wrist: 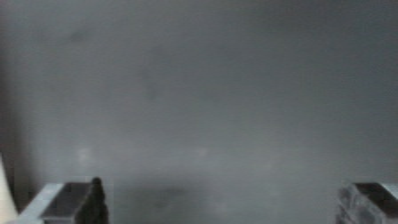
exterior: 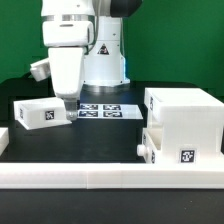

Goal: Assemble drawer

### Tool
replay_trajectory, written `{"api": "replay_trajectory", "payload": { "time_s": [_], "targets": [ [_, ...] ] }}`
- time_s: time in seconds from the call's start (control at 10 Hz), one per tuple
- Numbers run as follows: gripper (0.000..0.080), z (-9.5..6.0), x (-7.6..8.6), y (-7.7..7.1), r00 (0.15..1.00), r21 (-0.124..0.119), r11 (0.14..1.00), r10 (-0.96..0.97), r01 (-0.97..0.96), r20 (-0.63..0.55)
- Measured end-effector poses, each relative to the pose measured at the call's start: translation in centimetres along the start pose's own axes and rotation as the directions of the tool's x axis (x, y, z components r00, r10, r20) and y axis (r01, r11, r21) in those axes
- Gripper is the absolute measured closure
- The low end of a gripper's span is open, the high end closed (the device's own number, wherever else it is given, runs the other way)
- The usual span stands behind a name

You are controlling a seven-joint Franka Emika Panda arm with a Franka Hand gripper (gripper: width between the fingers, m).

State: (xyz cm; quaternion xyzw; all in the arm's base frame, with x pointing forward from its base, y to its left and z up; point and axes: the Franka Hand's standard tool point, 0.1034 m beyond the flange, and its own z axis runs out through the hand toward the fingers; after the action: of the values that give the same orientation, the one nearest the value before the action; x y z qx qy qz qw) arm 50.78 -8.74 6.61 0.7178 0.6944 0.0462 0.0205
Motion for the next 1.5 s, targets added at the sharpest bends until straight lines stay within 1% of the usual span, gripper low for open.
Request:
{"api": "replay_trajectory", "payload": {
  "time_s": [0.1, 0.2, 0.4, 0.6, 0.7, 0.8, 0.9, 1.1, 1.3, 1.4, 1.5],
  "targets": [
    [0.015, -0.4, -0.8, -1.5, 1.0, -0.002, 1.0, 0.017, -0.017, 0.006],
    [0.015, -0.5, -1.5, -2.8, 0.999, 0.01, 0.999, 0.033, -0.034, 0.01],
    [0.015, -0.3, -1.3, -2.5, 0.999, 0.01, 0.999, 0.046, -0.046, 0.009],
    [0.015, -0.2, -1.4, -2.6, 0.997, 0.011, 0.997, 0.074, -0.074, 0.009],
    [0.015, -0.2, -1.3, -2.6, 0.993, 0.011, 0.993, 0.119, -0.119, 0.008],
    [0.015, -0.2, -1.5, -2.7, 0.976, 0.006, 0.976, 0.22, -0.22, 0.007],
    [0.015, 0.3, -2.2, -3.9, 0.931, -0.006, 0.931, 0.364, -0.364, -0.003],
    [0.015, 0.6, -2.6, -5.6, 0.819, 0.001, 0.819, 0.574, -0.574, 0.003],
    [0.015, 0.4, -3.2, -7.2, 0.733, 0.009, 0.733, 0.68, -0.68, 0.016],
    [0.015, 0.3, -3.2, -7.4, 0.669, 0.01, 0.668, 0.744, -0.744, 0.016],
    [0.015, 0.4, -3.1, -7.4, 0.625, 0.011, 0.625, 0.78, -0.78, 0.016]
  ]
}}
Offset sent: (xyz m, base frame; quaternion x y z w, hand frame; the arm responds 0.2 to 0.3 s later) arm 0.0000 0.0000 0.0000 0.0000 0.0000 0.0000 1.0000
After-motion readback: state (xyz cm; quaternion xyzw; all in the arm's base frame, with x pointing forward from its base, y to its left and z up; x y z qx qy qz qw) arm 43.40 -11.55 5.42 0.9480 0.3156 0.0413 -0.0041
